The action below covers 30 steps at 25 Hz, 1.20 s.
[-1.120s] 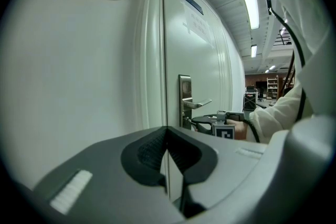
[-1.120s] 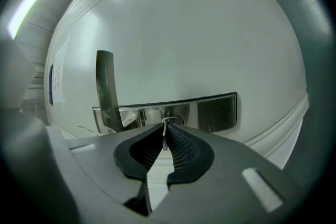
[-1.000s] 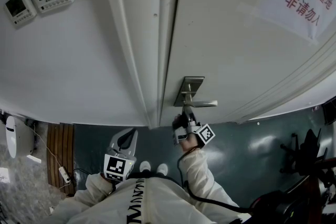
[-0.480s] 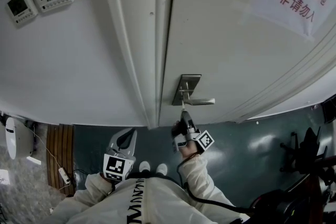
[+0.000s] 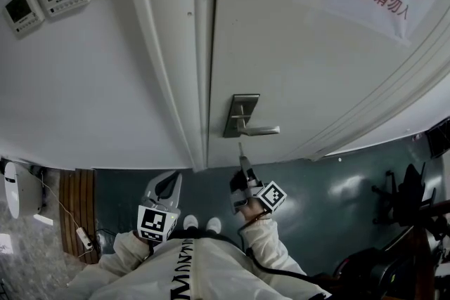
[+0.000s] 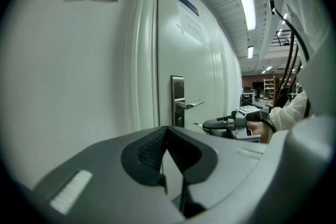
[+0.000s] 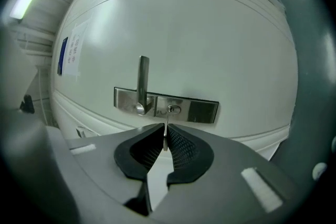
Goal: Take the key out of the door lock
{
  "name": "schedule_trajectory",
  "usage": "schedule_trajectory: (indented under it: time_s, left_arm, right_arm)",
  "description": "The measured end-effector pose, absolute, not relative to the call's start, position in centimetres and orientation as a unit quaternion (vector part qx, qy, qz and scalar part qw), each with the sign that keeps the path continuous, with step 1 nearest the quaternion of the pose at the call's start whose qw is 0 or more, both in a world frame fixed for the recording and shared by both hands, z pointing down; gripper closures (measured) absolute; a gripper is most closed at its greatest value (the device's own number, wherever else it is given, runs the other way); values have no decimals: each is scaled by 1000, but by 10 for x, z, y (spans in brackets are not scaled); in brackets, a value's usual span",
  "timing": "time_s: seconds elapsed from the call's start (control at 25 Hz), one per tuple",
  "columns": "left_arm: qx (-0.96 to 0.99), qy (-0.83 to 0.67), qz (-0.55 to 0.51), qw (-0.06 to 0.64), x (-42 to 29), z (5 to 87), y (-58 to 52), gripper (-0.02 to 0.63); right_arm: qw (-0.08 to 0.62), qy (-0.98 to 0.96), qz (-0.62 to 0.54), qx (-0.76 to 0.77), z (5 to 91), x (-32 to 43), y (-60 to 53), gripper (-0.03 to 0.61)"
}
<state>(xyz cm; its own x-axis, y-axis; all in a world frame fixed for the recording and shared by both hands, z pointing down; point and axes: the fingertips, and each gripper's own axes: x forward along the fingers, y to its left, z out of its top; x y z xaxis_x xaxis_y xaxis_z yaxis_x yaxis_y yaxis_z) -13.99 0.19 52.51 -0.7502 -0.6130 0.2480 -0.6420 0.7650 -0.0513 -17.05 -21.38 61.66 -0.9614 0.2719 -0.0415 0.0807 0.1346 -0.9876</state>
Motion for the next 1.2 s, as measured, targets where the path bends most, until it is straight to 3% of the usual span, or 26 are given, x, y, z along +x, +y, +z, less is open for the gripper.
schedule_trajectory:
  time_s: [0.32,0.88,1.2]
  left_arm:
    - [332,-936,57,105,-145,524,1,615]
    - [325,-938,46,108,-155,525,2,614]
    - [314,-942,48,105,-150,523,1,614]
  right_arm:
    - [100,-843,509,-141,578,-153,-205,555]
    - [125,-986,75,-78,528,-130,-186,555]
    - [135,-984,69,-92,530,-124,-185,555]
